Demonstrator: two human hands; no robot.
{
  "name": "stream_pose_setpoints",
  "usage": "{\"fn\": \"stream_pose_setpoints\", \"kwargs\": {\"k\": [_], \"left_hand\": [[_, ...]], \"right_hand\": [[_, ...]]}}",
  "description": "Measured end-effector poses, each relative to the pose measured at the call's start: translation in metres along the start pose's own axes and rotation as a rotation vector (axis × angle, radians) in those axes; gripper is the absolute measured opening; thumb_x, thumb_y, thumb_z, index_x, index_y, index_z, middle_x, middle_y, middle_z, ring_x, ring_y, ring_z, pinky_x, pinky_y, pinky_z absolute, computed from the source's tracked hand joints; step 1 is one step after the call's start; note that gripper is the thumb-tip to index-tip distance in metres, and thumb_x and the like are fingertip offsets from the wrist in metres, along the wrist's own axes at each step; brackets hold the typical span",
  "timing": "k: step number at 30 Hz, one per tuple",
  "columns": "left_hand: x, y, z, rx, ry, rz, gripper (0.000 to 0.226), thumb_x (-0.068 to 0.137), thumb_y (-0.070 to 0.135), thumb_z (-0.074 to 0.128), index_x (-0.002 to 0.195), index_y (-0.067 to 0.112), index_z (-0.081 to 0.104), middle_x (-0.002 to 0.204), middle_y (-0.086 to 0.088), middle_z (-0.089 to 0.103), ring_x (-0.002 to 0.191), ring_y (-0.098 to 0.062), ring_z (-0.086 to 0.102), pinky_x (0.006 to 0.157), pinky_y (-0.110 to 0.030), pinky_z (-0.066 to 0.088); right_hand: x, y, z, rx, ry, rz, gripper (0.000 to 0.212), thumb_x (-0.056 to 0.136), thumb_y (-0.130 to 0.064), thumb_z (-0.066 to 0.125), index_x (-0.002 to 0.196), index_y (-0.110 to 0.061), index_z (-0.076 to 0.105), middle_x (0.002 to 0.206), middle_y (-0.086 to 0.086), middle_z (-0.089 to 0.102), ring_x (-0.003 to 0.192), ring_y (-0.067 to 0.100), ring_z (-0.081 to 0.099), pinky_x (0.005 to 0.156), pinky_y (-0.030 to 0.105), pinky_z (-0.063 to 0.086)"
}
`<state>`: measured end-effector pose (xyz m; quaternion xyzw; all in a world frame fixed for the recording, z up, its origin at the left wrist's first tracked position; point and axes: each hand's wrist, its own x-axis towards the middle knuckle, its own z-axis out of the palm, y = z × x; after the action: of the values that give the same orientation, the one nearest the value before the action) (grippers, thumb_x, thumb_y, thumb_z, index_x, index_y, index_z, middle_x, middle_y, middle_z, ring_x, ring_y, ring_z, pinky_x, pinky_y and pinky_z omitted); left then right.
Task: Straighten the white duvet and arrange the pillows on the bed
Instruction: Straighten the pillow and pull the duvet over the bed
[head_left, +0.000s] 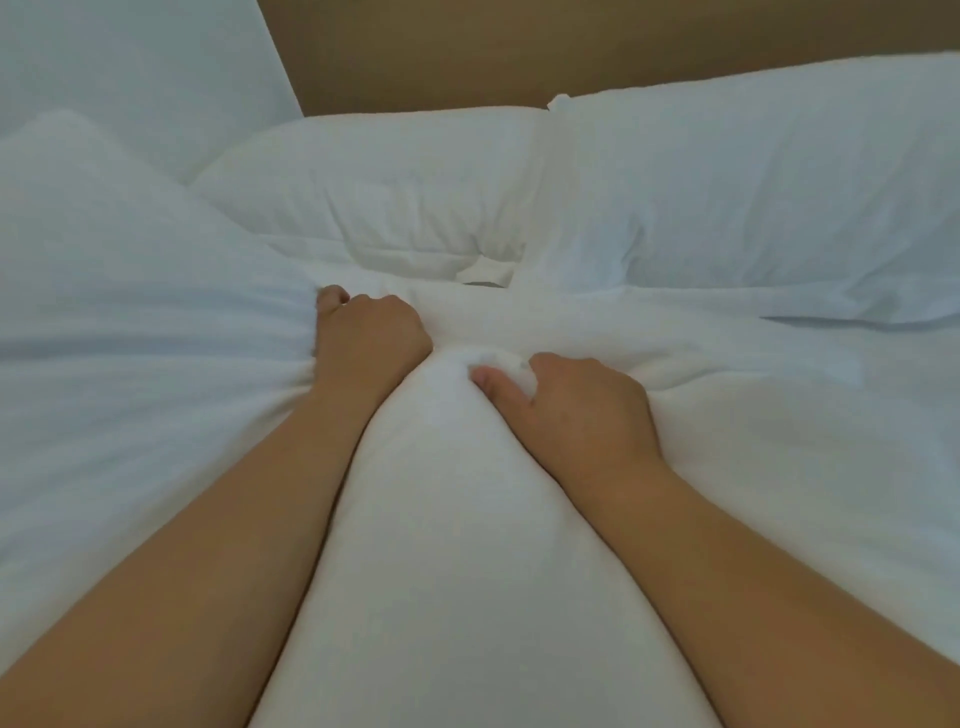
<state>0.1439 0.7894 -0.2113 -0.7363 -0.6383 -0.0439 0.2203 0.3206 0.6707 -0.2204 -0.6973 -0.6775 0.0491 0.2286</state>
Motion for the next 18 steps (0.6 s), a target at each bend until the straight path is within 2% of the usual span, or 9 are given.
{"fn": "stream_pose_setpoints", "kwargs": {"k": [3,6,9,11,14,15,16,18], "left_hand": [[0.004,0.004,0.009,0.001,-0.047,-0.007,0.024,0.074,0.013,0.041,0.068,0.02,0.064,0.069,0.002,0.06,0.069,-0.021,0.051,0.096,-0.043,0.024],[0.001,0.002,0.009,-0.037,-0.039,-0.025,0.025,0.076,0.013,0.043,0.071,0.019,0.067,0.07,0.002,0.06,0.073,-0.023,0.056,0.096,-0.041,0.025],[-0.009,0.003,0.008,-0.066,-0.037,-0.04,0.027,0.078,0.013,0.044,0.078,0.02,0.07,0.074,0.001,0.064,0.08,-0.024,0.059,0.097,-0.039,0.025],[-0.015,0.005,0.003,-0.05,-0.056,-0.014,0.028,0.08,0.016,0.044,0.085,0.022,0.071,0.08,0.002,0.067,0.086,-0.023,0.058,0.098,-0.038,0.024],[-0.027,-0.009,-0.018,-0.001,-0.126,0.162,0.03,0.091,0.026,0.039,0.1,0.022,0.067,0.096,-0.001,0.069,0.101,-0.023,0.056,0.106,-0.039,0.024],[-0.031,-0.02,-0.03,0.028,-0.129,0.234,0.034,0.093,0.032,0.034,0.098,0.019,0.065,0.096,-0.004,0.068,0.1,-0.025,0.056,0.104,-0.039,0.029],[-0.032,-0.034,-0.047,0.045,-0.097,0.303,0.041,0.092,0.037,0.028,0.091,0.017,0.063,0.091,-0.007,0.068,0.094,-0.027,0.059,0.094,-0.037,0.035],[-0.021,-0.058,-0.085,0.036,0.044,0.377,0.049,0.086,0.041,0.022,0.07,0.015,0.061,0.073,-0.012,0.067,0.071,-0.031,0.061,0.066,-0.032,0.036]], "right_hand": [[0.007,0.005,0.008,-0.003,0.029,-0.003,0.06,0.086,-0.078,0.025,0.082,-0.022,0.048,0.083,-0.001,0.061,0.073,0.019,0.051,0.063,0.033,0.034],[0.008,0.004,0.014,-0.034,0.105,0.017,0.071,0.082,-0.081,0.027,0.096,-0.018,0.057,0.096,0.001,0.06,0.092,0.023,0.055,0.079,0.037,0.04],[0.004,0.002,0.015,-0.075,0.102,0.021,0.074,0.08,-0.082,0.025,0.1,-0.018,0.057,0.101,0.0,0.059,0.098,0.023,0.054,0.088,0.038,0.038],[-0.002,0.001,0.013,-0.035,0.067,0.009,0.072,0.08,-0.082,0.026,0.096,-0.018,0.055,0.098,0.001,0.064,0.095,0.024,0.059,0.084,0.038,0.038],[-0.014,-0.003,-0.005,-0.016,-0.084,0.003,0.065,0.08,-0.082,0.027,0.086,-0.021,0.05,0.093,0.003,0.067,0.09,0.026,0.063,0.071,0.034,0.037],[-0.015,-0.006,-0.017,-0.041,-0.101,-0.018,0.065,0.08,-0.082,0.028,0.087,-0.022,0.052,0.095,0.004,0.067,0.09,0.027,0.063,0.07,0.034,0.037],[-0.014,-0.009,-0.031,-0.084,-0.087,-0.06,0.065,0.081,-0.081,0.03,0.089,-0.021,0.054,0.096,0.004,0.068,0.091,0.027,0.064,0.069,0.034,0.037],[-0.003,-0.018,-0.059,-0.166,0.022,-0.186,0.062,0.083,-0.079,0.032,0.089,-0.021,0.053,0.095,0.005,0.069,0.09,0.027,0.065,0.066,0.034,0.034]]}}
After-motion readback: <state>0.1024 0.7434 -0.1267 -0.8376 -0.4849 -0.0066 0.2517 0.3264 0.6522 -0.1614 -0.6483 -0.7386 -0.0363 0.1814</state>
